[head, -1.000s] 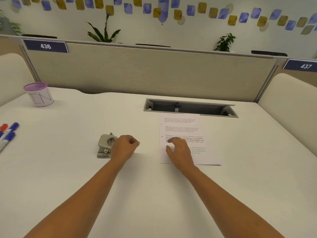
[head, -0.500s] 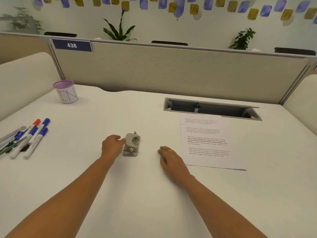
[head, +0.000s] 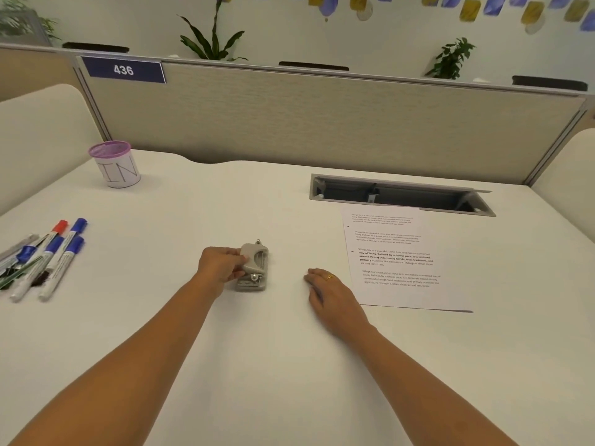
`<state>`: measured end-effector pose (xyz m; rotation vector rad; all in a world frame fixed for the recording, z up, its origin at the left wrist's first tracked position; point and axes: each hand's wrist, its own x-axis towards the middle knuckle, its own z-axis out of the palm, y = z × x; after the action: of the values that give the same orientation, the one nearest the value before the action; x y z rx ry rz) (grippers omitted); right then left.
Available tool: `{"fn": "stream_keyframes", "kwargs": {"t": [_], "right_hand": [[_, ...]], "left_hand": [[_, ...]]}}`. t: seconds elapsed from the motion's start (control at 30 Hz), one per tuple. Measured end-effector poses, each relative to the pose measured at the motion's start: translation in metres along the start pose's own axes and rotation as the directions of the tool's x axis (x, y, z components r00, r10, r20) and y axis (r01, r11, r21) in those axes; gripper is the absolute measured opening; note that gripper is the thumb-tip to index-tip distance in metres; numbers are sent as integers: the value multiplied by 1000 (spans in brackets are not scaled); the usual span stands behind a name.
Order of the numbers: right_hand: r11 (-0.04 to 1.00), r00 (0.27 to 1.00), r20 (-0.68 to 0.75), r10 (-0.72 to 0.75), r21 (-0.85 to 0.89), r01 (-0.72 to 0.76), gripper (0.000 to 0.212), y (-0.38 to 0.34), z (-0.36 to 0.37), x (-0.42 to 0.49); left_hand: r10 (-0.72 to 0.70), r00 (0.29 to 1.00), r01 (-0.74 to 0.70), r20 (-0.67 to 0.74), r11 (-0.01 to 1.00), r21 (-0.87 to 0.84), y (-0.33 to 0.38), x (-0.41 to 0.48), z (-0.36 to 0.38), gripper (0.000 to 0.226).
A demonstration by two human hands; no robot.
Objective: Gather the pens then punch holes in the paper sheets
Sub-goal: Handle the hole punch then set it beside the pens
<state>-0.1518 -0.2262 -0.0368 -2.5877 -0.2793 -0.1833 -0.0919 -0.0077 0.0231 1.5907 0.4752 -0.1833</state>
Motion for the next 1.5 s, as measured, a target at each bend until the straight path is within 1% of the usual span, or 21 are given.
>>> {"fn": "stream_keyframes", "kwargs": {"t": [0.07,0.1,0.2,0.3,0.33,0.43,0.53,0.67,0.73,0.8,0.87,0.93,1.0,1.03,1.07,1.1,1.17,1.2,1.27,1.37,1.5], "right_hand": [[1000,1000,0,0,3,0,36,0,0,1],[1000,1000,-1,-1,2,1,36,0,0,1],[1000,1000,-2,0,1,0,36,0,1,1],[1000,1000,-9,-1,3,1,35,0,1,0],[1000,1000,-9,0,6,0,35,0,1,0],[1000,1000,2,9,13,-9,36,0,0,0],[1000,1000,2,10,14,-10,35,-1,0,0],[998,999,-6,39,53,-38,32,-6,0,4],[991,999,-11,49,124,-47,30,-15,1,8],[959,994,-5,106,264,-101,27,-32,-1,14],[845,981,51,189,500,-189,24,-54,-3,18],[650,958,187,220,704,-286,22,-78,-5,24],[343,913,357,196,847,-405,20,-96,-6,28],[192,897,407,174,879,-436,19,-101,-7,30],[87,892,422,162,894,-439,18,-104,-8,31],[28,894,418,163,903,-428,15,-105,-9,31],[-27,904,389,176,920,-390,13,-104,-10,30],[-35,911,368,187,929,-368,14,-104,-10,29],[-8,922,317,222,946,-324,16,-102,-9,30],[90,935,236,264,959,-268,18,-102,-9,31],[204,954,162,253,955,-216,19,-103,-10,30]], "left_hand": [[-24,1000,24,0,996,-83,-1,-1,-3,15],[-31,999,30,-8,996,-86,-2,-2,-4,15],[-36,998,35,-41,999,-31,-4,-3,-8,13],[-49,997,44,-55,996,-75,-5,-2,-11,12],[-49,996,45,-70,997,-58,-5,-2,-12,10],[-41,993,41,-111,999,-2,-7,-2,-16,17],[-76,995,68,-65,991,-116,-5,-6,-20,10],[-124,992,125,24,946,-300,-4,-14,-23,12],[-150,987,163,64,909,-383,-3,-18,-23,12],[-166,980,199,112,865,-460,-3,-21,-23,11],[-161,971,232,179,823,-519,-3,-26,-23,12],[-136,957,260,255,791,-554,-4,-31,-20,12],[-101,945,271,310,773,-574,-8,-36,-17,14],[-82,942,267,324,768,-582,-9,-38,-16,14],[-64,941,257,332,772,-581,-10,-39,-16,14],[-49,941,243,335,787,-567,-10,-40,-17,15],[-26,938,210,345,835,-508,-7,-41,-18,19],[-20,937,196,348,855,-481,-6,-41,-18,21],[-15,937,180,348,877,-446,-2,-43,-16,24],[19,930,145,366,899,-414,2,-46,-14,27],[57,922,109,383,911,-397,2,-48,-14,26]]}}
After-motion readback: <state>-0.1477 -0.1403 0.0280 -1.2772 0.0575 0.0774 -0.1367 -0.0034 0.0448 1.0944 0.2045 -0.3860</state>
